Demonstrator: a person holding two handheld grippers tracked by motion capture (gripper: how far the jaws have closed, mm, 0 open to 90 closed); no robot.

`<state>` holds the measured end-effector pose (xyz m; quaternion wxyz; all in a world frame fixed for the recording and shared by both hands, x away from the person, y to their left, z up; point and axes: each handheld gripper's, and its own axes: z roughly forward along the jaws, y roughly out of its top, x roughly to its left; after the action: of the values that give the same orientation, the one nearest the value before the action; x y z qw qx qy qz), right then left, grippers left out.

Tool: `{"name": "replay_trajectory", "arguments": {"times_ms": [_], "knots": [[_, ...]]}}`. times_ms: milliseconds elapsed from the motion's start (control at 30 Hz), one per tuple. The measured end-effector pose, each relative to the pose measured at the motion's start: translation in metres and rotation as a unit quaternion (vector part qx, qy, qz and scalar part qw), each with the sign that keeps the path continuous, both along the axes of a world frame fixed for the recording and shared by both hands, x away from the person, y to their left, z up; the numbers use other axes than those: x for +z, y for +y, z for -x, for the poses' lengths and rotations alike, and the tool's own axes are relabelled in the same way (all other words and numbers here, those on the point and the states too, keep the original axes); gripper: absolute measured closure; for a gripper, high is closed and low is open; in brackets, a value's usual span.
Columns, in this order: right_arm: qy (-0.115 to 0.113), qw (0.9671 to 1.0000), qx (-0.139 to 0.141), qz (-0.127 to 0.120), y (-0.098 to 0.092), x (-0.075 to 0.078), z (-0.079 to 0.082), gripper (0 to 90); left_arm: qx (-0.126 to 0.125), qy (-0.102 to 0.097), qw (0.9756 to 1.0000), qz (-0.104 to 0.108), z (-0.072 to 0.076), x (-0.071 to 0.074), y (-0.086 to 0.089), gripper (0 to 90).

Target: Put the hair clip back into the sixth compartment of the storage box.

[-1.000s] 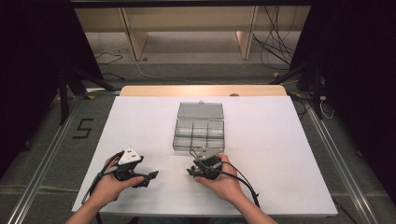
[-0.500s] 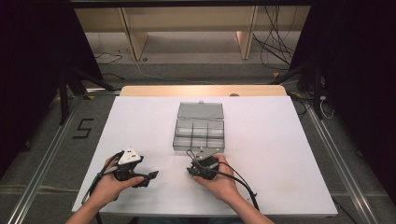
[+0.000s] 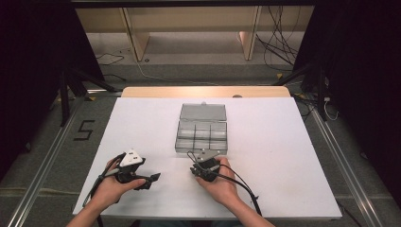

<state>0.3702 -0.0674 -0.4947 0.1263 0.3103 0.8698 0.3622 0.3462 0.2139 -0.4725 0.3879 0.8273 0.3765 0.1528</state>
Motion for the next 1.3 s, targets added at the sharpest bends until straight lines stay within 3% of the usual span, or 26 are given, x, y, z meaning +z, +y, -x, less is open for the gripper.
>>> {"name": "replay_trajectory", "arguments": {"times_ms": [767, 1300], "knots": [[-0.002, 0.9997, -0.001, -0.023, -0.007, 0.010, -0.002, 81.0, 0.000, 0.000, 1.0000, -0.001, 0.000, 0.000, 0.001, 16.6], [-0.019, 0.9994, -0.008, -0.028, -0.010, 0.019, -0.002, 81.0, 0.000, 0.000, 1.0000, -0.001, 0.000, 0.000, 0.001, 16.6]]}}
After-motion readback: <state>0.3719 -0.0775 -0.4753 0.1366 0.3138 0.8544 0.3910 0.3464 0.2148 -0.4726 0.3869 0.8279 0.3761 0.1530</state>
